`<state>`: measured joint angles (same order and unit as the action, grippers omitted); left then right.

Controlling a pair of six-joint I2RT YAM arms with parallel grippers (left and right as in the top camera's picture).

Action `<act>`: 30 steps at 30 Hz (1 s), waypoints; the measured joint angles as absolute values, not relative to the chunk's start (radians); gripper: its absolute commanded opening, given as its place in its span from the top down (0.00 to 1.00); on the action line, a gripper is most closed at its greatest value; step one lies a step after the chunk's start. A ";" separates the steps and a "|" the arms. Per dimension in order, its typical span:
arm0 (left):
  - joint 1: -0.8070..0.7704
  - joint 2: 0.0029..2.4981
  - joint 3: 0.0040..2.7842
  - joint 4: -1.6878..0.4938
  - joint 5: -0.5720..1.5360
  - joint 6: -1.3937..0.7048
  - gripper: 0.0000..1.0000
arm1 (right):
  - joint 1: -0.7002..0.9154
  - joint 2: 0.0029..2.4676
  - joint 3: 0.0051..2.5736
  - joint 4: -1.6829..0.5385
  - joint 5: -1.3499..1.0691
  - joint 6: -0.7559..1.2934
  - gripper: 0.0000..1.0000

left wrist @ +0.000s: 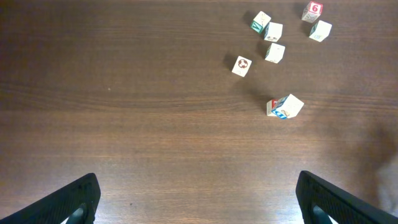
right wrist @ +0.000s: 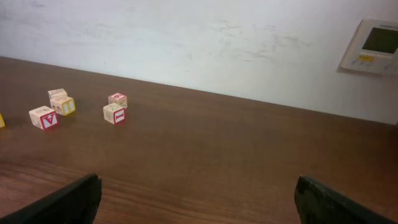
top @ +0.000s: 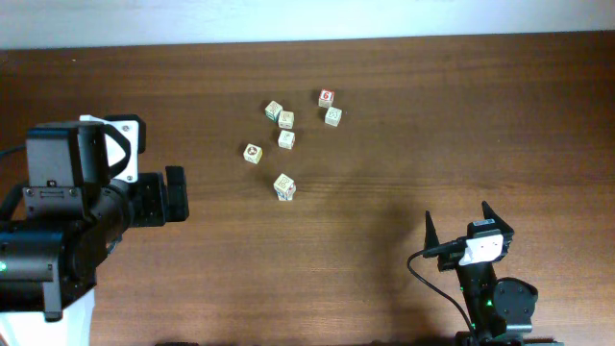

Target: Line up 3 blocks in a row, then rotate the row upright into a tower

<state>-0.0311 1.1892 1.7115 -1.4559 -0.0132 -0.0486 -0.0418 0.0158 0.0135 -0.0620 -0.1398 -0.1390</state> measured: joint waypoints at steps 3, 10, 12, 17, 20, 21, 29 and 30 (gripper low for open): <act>-0.031 1.189 1.711 -1.454 -0.028 -0.048 0.01 | -0.042 0.016 0.014 -0.062 -0.140 -0.139 0.02; -0.031 0.804 1.296 -0.936 -0.034 -0.002 0.01 | -0.042 0.012 0.014 -0.062 -0.136 -0.139 0.02; -0.031 0.665 1.100 -0.770 -0.034 0.001 0.01 | -0.042 0.011 0.014 -0.062 -0.136 -0.139 0.02; -0.031 0.361 0.615 -0.398 -0.070 0.004 0.01 | -0.042 0.010 0.014 -0.063 -0.136 -0.139 0.02; -0.031 0.222 0.382 -0.216 -0.089 0.054 0.01 | -0.042 0.010 0.014 -0.062 -0.136 -0.139 0.02; -0.031 0.188 0.326 -0.155 -0.091 0.080 0.01 | -0.042 0.009 0.014 -0.062 -0.136 -0.139 0.02; -0.031 0.018 0.024 -0.075 -0.095 0.237 0.01 | -0.042 0.010 0.013 -0.063 -0.136 -0.139 0.01; -0.031 0.017 0.016 -0.079 -0.094 0.243 0.01 | -0.042 0.010 0.013 -0.063 -0.136 -0.139 0.02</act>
